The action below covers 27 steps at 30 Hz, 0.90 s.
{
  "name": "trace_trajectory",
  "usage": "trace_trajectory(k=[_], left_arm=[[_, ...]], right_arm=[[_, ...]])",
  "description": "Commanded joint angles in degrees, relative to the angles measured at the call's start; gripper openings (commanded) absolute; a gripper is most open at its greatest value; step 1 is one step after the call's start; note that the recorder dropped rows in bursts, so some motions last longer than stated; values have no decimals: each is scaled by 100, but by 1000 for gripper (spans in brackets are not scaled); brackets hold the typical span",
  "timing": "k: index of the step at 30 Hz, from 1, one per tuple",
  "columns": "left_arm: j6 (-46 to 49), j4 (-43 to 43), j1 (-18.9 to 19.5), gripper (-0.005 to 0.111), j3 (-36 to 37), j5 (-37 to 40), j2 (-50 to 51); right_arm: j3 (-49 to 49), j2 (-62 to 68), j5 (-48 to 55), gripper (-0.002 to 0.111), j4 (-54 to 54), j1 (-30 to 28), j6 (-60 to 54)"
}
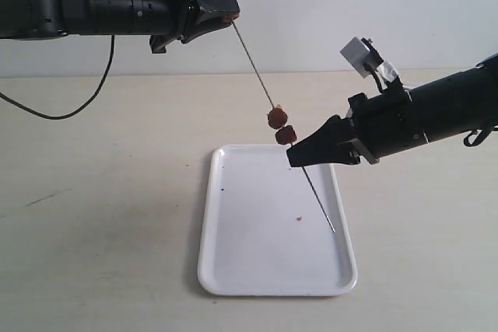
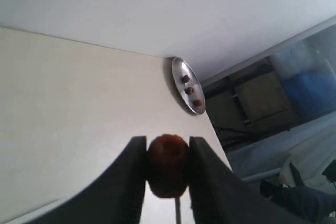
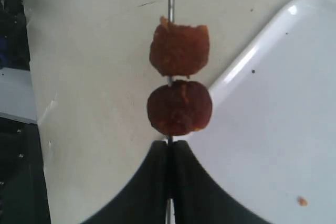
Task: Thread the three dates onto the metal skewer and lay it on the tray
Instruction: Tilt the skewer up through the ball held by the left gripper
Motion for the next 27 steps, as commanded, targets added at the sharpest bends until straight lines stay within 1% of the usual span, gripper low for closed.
trace_trajectory(k=[1, 8, 16, 27], left_arm=[[-2, 12, -1, 28, -34, 277, -20], [-2, -114, -1, 28, -34, 346, -20], [-2, 104, -20, 28, -34, 599, -20], [-2, 411, -390, 28, -34, 638, -20]], right_arm=[[10, -18, 16, 0, 102, -28, -70], [10, -18, -148, 0, 118, -28, -70], [10, -18, -188, 0, 528, -28, -418], [-23, -18, -177, 0, 1173, -28, -984]])
